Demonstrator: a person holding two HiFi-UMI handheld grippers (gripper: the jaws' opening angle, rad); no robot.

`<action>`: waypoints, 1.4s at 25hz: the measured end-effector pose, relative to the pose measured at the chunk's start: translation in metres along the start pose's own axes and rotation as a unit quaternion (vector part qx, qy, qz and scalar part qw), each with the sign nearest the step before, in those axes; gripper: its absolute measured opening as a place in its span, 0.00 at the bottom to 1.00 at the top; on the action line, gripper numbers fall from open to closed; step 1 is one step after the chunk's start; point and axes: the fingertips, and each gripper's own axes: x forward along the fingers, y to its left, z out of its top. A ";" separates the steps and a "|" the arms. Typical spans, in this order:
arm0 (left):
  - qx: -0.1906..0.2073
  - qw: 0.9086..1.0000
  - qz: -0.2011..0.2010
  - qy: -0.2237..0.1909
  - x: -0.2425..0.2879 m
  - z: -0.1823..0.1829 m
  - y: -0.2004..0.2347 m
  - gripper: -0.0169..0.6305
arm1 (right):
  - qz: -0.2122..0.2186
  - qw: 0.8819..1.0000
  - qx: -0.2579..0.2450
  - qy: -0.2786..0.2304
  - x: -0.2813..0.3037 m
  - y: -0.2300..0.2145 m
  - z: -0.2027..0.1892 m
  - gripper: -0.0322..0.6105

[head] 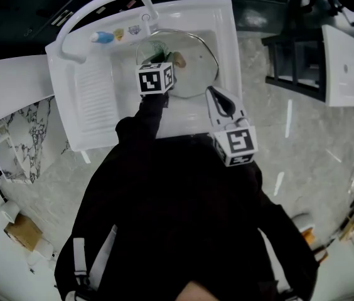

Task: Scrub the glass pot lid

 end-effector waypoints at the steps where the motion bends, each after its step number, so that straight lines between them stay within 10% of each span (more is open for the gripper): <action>1: 0.002 1.000 -0.001 0.001 0.001 0.000 -0.002 0.12 | 0.000 1.000 0.001 0.000 0.000 -0.001 0.000 0.05; 35: 0.033 0.999 -0.012 0.012 0.010 -0.003 -0.049 0.12 | -0.008 1.000 0.014 -0.013 -0.024 -0.028 -0.005 0.05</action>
